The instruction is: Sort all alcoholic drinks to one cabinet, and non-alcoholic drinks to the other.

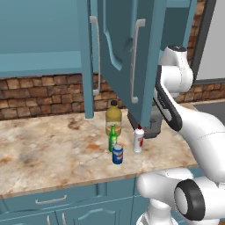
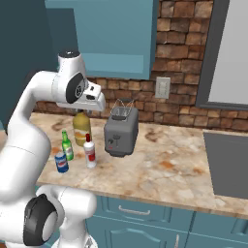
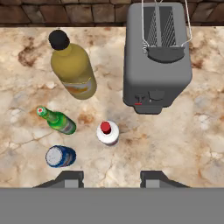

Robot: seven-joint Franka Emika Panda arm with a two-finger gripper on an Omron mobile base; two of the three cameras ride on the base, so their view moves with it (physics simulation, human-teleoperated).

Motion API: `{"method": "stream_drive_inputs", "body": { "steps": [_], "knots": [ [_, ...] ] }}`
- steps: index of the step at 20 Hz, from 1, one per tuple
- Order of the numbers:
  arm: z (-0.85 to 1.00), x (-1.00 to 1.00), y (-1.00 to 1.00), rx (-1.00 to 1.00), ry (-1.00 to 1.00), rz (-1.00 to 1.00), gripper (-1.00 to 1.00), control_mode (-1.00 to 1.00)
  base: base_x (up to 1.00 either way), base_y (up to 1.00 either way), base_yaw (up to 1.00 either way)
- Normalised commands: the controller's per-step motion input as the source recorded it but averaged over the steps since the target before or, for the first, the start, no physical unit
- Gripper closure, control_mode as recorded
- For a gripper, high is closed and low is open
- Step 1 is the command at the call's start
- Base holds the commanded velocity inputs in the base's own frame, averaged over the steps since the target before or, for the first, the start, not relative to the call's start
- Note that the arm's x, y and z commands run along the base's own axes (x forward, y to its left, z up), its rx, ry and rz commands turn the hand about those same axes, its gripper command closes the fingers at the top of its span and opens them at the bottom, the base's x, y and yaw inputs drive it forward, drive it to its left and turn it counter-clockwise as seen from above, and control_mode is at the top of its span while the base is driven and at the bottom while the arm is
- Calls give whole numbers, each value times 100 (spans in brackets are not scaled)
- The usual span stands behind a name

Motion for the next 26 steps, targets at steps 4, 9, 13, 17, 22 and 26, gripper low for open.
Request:
{"method": "stream_drive_inputs", "body": {
  "steps": [4, 9, 13, 17, 22, 26],
  "knots": [
    [-7, -18, -1, 0, 0, 0, -100, -100, 0, 0, 0],
    [-56, -55, 5, -1, 0, 0, -100, -100, 0, 0, 0],
    [-76, -21, 2, 0, -1, 0, -100, -100, 0, 0, 0],
    [-55, 1, 0, 0, -1, 0, -100, -100, 0, 0, 0],
    [-28, 1, 0, 0, -1, 0, -100, -100, 0, 0, 0],
    [-14, 0, 0, 0, -8, 0, -100, -100, 0, 0, 0]
  ]
}}
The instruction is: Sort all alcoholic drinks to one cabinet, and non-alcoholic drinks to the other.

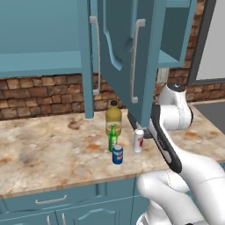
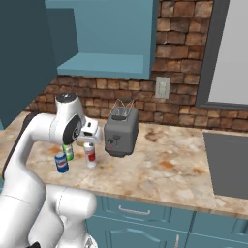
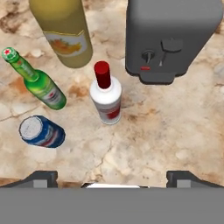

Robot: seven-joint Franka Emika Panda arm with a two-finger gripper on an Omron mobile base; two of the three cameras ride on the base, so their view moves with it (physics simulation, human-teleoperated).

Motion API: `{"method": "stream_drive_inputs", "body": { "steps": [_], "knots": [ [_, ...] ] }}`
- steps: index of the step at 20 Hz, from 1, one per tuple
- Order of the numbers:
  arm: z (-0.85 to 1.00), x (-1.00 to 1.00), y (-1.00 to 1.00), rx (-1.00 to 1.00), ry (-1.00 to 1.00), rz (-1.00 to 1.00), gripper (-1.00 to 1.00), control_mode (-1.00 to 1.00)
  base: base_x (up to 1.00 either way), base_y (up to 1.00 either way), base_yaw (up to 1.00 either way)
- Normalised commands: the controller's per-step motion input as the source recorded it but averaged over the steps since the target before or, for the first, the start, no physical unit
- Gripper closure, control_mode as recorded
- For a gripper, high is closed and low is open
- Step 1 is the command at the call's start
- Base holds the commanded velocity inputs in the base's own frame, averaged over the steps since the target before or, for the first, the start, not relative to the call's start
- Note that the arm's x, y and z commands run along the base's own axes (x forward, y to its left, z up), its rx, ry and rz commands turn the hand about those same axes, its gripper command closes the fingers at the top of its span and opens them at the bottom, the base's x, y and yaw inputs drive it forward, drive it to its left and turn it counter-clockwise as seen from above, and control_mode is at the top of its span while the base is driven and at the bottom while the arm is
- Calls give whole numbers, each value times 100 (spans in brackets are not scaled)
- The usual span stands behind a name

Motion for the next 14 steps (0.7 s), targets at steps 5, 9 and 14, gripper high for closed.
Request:
{"method": "stream_drive_inputs", "body": {
  "steps": [5, 9, 14],
  "knots": [
    [-15, 0, 0, 0, -11, 0, -100, -100, 0, 0, 0],
    [-18, 0, 0, 0, -11, 0, -100, -100, 0, 0, 0],
    [-6, 0, 0, 0, -12, 0, -100, -100, 0, 0, 0]
  ]
}}
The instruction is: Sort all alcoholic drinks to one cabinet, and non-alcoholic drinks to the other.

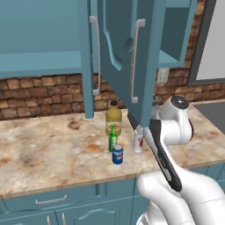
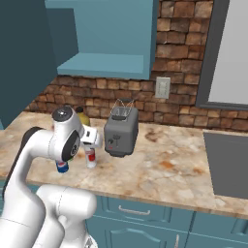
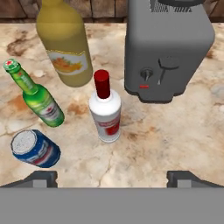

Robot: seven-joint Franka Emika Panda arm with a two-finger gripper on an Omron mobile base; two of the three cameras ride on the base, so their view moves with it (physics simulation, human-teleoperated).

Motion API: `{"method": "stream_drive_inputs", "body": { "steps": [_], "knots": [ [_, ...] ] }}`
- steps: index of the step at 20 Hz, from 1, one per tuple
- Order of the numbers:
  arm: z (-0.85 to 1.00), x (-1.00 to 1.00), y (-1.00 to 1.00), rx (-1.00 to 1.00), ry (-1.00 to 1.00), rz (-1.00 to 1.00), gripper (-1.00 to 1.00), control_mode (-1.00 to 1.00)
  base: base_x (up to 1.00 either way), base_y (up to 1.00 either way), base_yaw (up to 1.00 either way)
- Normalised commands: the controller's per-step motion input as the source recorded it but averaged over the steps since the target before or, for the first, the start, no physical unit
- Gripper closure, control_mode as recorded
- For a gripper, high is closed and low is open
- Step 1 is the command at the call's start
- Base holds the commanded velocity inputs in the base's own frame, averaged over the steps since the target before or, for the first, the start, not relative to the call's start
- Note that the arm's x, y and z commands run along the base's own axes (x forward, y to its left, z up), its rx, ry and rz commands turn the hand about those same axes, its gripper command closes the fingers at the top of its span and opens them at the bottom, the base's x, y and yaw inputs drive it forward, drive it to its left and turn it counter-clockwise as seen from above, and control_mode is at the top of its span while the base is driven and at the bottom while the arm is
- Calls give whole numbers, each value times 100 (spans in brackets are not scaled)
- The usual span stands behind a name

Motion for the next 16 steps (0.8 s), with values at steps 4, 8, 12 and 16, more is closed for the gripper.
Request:
{"method": "stream_drive_inputs", "body": {
  "steps": [4, 8, 12, 16],
  "knots": [
    [0, 1, 0, 0, -11, 0, -100, -100, 0, 0, 0],
    [0, 2, 3, 0, -6, 0, -100, -100, 0, 0, 0],
    [0, 9, 1, 0, -3, 0, -100, -100, 0, 0, 0],
    [0, 5, 0, 0, -1, 0, -100, -100, 0, 0, 0]
  ]
}}
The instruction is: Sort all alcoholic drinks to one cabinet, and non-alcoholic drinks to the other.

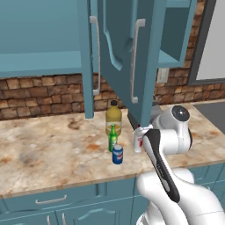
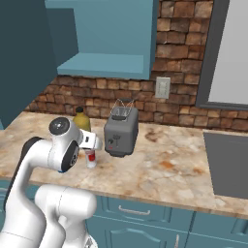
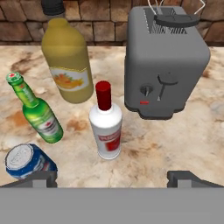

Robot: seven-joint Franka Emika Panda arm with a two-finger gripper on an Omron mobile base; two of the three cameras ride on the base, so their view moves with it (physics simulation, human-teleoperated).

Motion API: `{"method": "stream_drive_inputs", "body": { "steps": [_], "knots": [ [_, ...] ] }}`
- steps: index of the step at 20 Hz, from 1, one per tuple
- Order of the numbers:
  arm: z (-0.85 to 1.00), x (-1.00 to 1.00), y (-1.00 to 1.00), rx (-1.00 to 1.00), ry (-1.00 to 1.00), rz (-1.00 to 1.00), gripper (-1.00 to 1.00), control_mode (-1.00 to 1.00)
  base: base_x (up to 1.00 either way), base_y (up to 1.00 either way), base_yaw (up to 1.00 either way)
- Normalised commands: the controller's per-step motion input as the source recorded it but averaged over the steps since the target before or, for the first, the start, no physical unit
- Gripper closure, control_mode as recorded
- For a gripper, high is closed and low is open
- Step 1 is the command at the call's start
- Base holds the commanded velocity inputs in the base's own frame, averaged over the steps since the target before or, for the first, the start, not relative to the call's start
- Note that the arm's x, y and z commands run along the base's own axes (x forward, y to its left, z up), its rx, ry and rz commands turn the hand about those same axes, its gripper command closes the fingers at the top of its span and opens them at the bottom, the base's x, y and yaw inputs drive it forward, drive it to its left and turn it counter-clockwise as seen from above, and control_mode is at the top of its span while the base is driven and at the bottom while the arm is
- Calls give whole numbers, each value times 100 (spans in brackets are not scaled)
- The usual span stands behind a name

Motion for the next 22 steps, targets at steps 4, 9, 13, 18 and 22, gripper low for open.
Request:
{"method": "stream_drive_inputs", "body": {
  "steps": [4, 9, 13, 18, 22],
  "knots": [
    [0, 2, 0, 0, 0, 0, -100, -100, 0, 0, 0],
    [0, 3, 0, 0, 0, 0, -100, -100, 0, 0, 0],
    [0, 6, 1, 0, 0, 0, -100, -100, 0, 0, 0],
    [0, 10, 3, 0, -1, 0, -100, -100, 0, 0, 0],
    [0, 13, 7, 0, -1, 0, -100, -100, 0, 0, 0]
  ]
}}
